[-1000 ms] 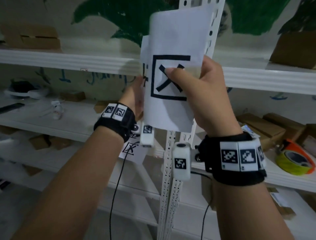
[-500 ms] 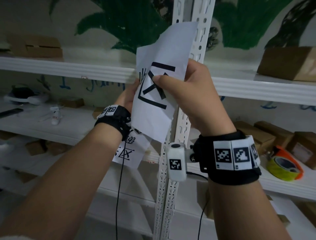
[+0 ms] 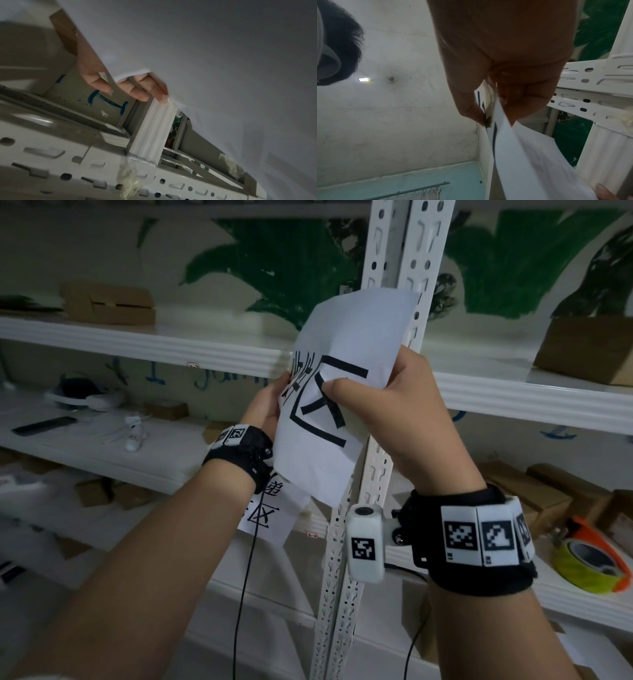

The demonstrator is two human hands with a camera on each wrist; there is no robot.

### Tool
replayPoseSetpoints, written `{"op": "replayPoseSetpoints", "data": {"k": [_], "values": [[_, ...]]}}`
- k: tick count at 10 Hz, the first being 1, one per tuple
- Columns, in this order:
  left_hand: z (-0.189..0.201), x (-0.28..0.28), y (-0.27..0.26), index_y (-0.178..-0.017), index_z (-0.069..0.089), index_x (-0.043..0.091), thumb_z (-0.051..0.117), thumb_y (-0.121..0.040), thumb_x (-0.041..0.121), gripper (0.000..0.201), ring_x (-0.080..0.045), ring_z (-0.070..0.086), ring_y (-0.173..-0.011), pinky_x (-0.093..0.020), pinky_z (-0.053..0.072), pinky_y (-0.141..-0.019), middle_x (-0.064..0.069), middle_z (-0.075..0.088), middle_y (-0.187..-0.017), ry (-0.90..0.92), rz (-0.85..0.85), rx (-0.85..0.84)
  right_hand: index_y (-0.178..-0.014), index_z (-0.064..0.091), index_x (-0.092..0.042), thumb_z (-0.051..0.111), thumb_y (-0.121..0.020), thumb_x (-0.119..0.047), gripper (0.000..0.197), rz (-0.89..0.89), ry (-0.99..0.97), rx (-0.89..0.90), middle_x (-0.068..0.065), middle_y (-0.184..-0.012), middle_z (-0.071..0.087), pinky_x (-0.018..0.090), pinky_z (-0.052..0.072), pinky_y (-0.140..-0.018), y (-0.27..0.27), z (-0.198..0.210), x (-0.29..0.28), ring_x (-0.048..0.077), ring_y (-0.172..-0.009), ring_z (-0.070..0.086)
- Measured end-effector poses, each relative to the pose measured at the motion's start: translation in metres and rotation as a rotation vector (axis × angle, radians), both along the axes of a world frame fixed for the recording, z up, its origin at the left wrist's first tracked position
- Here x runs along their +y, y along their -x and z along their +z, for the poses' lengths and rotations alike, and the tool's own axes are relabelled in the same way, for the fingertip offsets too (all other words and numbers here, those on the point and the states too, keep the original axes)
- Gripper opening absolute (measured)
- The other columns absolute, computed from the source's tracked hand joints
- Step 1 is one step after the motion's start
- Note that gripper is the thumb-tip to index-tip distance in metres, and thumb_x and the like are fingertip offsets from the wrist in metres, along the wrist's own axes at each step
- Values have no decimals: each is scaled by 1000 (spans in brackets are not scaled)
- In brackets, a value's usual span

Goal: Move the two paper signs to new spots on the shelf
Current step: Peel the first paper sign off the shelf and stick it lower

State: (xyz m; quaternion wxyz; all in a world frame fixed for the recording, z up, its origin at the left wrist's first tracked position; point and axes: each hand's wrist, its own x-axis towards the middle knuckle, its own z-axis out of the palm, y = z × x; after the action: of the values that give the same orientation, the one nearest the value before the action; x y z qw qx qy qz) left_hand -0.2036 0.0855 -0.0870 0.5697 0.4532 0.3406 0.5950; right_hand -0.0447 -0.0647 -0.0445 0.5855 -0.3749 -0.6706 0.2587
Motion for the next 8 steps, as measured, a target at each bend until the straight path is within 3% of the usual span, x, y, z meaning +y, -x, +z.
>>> {"op": "replayPoseSetpoints", "data": {"k": [1,2,3,4,5,6,7,8], "values": [[-4,6,2,-156,43,-5,39,-116,34,56,-10,61,-80,-11,57,-51,-23,61,-144,15,-20,-8,-115,62,11,76,-85,-10,39,0,5,-30,33,-111,71,70,59,-84,-4,-1,0,52,-104,71],[-9,6,6,-129,61,4,39,-115,36,41,-7,70,-70,-12,56,-50,2,81,-81,14,-15,-29,-114,63,12,77,-85,-8,37,16,5,-54,33,-109,72,69,59,-84,-5,-2,0,52,-103,71],[-15,13,14,-100,59,16,37,-116,36,34,2,73,-53,-12,57,-52,14,74,-57,6,8,-6,-113,63,16,76,-88,-2,34,58,-1,-74,36,-110,70,68,58,-87,-6,-3,-1,52,-104,70],[-23,14,22,-93,69,21,36,-116,35,42,4,73,-56,-16,60,-60,15,75,-60,-28,14,-42,-113,64,15,75,-89,2,29,100,-1,-92,35,-109,71,66,58,-89,-8,-5,-3,50,-102,71],[-34,-9,25,-49,80,32,30,-118,22,85,7,70,-50,-10,55,-52,18,72,-54,35,-35,-112,-110,72,8,75,-89,7,21,138,-8,-37,21,-106,80,53,65,-93,-11,-9,-2,35,-99,80],[-62,-10,29,-104,88,15,39,-115,39,55,-16,81,-101,-30,67,-85,-7,83,-111,52,-81,-179,-109,72,5,75,-91,6,19,127,-21,43,16,-103,82,46,68,-88,-13,-13,4,33,-96,81],[-80,-10,36,-158,48,11,47,-111,51,61,-38,52,-145,-56,47,-116,-17,50,-159,82,-199,-309,-112,72,-6,77,-90,2,24,69,-31,67,9,-104,83,50,67,-89,-17,-15,14,28,-96,82],[-86,-9,39,-141,68,11,47,-112,42,47,-32,75,-116,-49,65,-88,-16,72,-136,118,-126,-399,-117,70,-18,75,-91,2,33,54,7,35,-1,-108,82,40,69,-84,-29,-20,19,17,-96,82]]}}
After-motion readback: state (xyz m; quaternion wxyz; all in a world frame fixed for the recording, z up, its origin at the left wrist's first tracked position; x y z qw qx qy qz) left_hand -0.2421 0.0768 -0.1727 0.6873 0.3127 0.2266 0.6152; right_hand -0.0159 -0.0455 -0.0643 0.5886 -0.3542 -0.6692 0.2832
